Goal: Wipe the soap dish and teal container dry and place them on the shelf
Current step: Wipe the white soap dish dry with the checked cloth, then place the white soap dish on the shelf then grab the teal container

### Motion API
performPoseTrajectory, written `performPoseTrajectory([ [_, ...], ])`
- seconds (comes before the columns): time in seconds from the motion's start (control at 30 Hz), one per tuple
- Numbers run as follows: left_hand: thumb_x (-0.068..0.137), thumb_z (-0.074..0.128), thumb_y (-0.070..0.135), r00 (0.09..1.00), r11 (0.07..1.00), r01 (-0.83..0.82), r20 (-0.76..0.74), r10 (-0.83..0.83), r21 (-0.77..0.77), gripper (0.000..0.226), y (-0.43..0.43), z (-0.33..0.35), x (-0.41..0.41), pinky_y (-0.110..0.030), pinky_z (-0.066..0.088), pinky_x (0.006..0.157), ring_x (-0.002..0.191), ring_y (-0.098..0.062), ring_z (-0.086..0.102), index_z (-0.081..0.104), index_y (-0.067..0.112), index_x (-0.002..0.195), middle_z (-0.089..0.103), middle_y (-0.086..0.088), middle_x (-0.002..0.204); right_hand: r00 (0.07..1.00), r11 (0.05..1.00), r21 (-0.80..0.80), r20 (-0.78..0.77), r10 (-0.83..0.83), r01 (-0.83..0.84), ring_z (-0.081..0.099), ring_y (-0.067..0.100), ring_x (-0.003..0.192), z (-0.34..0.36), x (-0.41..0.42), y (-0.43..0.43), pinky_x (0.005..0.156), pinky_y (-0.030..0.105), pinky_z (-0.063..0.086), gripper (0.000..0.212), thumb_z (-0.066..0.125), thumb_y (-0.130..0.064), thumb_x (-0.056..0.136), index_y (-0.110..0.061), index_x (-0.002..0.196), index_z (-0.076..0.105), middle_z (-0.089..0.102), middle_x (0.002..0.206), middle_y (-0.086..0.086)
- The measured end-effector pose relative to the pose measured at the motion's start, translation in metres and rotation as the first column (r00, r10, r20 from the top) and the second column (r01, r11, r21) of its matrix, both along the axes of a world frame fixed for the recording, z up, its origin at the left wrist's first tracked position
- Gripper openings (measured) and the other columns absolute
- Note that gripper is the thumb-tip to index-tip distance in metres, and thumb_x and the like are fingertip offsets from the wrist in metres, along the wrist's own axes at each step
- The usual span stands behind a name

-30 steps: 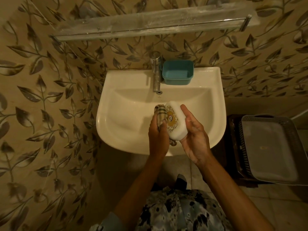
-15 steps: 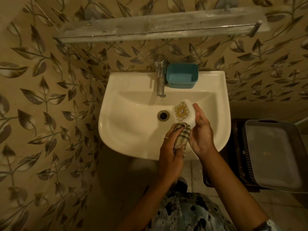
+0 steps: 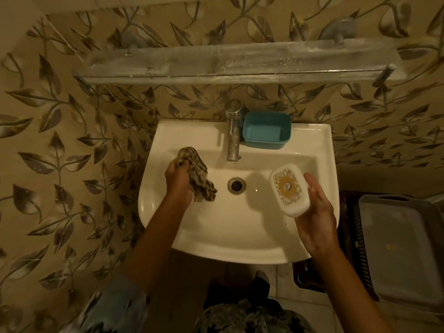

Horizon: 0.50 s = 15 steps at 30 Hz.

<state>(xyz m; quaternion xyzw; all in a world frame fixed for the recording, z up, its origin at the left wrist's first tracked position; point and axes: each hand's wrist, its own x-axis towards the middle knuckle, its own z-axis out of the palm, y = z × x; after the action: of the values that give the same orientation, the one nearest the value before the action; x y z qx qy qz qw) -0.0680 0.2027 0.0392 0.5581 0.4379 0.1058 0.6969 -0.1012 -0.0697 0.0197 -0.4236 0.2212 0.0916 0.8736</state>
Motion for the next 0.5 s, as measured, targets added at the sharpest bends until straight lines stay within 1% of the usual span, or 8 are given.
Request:
performPoseTrajectory([
  [0.1, 0.096, 0.047, 0.007, 0.997, 0.989, -0.08, -0.011, 0.08, -0.124, 0.015, 0.014, 0.007, 0.045, -0.035, 0.055, 0.07, 0.078, -0.024, 0.061, 0.058, 0.003, 0.104, 0.063, -0.011, 0.091, 1.0, 0.999, -0.035, -0.015, 0.028, -0.028, 0.061, 0.022, 0.12, -0.008, -0.009, -0.004, 0.096, 0.04, 0.052, 0.045, 0.045, -0.021, 0.099, -0.024, 0.143, 0.043, 0.058, 0.137, 0.006],
  [0.13, 0.096, 0.048, 0.009, 0.994, 0.979, -0.105, 0.005, 0.108, -0.176, 0.011, 0.015, 0.009, 0.058, -0.036, 0.055, 0.068, 0.071, -0.022, 0.06, 0.058, 0.004, 0.1, 0.062, -0.01, 0.086, 0.999, 0.998, -0.045, -0.02, 0.038, -0.039, 0.06, 0.022, 0.121, -0.01, -0.012, -0.005, 0.097, 0.041, 0.051, 0.045, 0.045, -0.022, 0.098, -0.024, 0.143, 0.044, 0.058, 0.137, 0.006],
  [0.2, 0.096, 0.05, 0.014, 0.985, 0.958, -0.158, 0.031, 0.17, -0.238, 0.011, 0.014, 0.012, 0.083, -0.044, 0.055, 0.082, 0.077, -0.026, 0.062, 0.056, 0.005, 0.101, 0.063, -0.013, 0.094, 0.998, 0.996, -0.073, -0.034, 0.054, -0.056, 0.06, 0.022, 0.121, -0.013, -0.017, -0.008, 0.096, 0.041, 0.052, 0.047, 0.047, -0.024, 0.096, -0.024, 0.142, 0.045, 0.058, 0.136, 0.005],
  [0.3, 0.094, 0.047, 0.01, 0.984, 0.946, -0.134, 0.074, 0.162, -0.294, 0.029, 0.009, 0.012, 0.111, -0.053, 0.047, 0.095, 0.101, -0.034, 0.062, 0.054, -0.004, 0.119, 0.062, -0.019, 0.113, 0.997, 0.995, -0.076, -0.048, 0.06, -0.063, 0.061, 0.022, 0.118, -0.016, -0.025, -0.011, 0.091, 0.035, 0.056, 0.057, 0.052, -0.029, 0.087, -0.02, 0.142, 0.045, 0.06, 0.133, 0.006],
  [0.37, 0.09, 0.045, 0.002, 0.995, 0.972, -0.017, 0.093, 0.04, -0.234, 0.035, 0.003, 0.008, 0.118, -0.047, 0.045, 0.094, 0.093, -0.027, 0.058, 0.054, -0.004, 0.123, 0.062, -0.02, 0.109, 0.996, 0.995, -0.072, -0.056, 0.071, -0.075, 0.059, 0.026, 0.121, -0.017, -0.029, -0.013, 0.093, 0.037, 0.054, 0.057, 0.052, -0.028, 0.087, -0.015, 0.142, 0.046, 0.06, 0.134, 0.01],
  [0.43, 0.088, 0.042, -0.002, 0.993, 0.985, 0.097, 0.074, -0.087, -0.142, 0.021, -0.002, 0.002, 0.118, -0.033, 0.045, 0.076, 0.075, -0.022, 0.048, 0.059, 0.003, 0.1, 0.056, -0.013, 0.084, 0.994, 0.992, -0.08, -0.053, 0.092, -0.096, 0.059, 0.027, 0.12, -0.018, -0.032, -0.013, 0.095, 0.039, 0.052, 0.049, 0.048, -0.024, 0.092, -0.011, 0.139, 0.049, 0.062, 0.131, 0.012],
  [0.47, 0.088, 0.041, -0.003, 0.991, 0.987, 0.129, 0.059, -0.123, -0.1, 0.02, -0.003, 0.0, 0.117, -0.031, 0.042, 0.07, 0.071, -0.019, 0.045, 0.058, 0.007, 0.09, 0.052, -0.01, 0.078, 0.993, 0.99, -0.088, -0.051, 0.103, -0.107, 0.06, 0.027, 0.119, -0.018, -0.033, -0.012, 0.094, 0.04, 0.053, 0.046, 0.048, -0.022, 0.092, -0.01, 0.137, 0.052, 0.064, 0.129, 0.012],
  [0.5, 0.089, 0.041, -0.002, 0.987, 0.986, 0.156, 0.042, -0.154, -0.049, 0.02, -0.004, -0.002, 0.115, -0.031, 0.041, 0.07, 0.074, -0.018, 0.045, 0.058, 0.009, 0.089, 0.052, -0.008, 0.081, 0.992, 0.988, -0.098, -0.049, 0.113, -0.118, 0.061, 0.027, 0.117, -0.017, -0.033, -0.011, 0.094, 0.041, 0.054, 0.045, 0.049, -0.023, 0.091, -0.009, 0.134, 0.054, 0.065, 0.127, 0.012],
])
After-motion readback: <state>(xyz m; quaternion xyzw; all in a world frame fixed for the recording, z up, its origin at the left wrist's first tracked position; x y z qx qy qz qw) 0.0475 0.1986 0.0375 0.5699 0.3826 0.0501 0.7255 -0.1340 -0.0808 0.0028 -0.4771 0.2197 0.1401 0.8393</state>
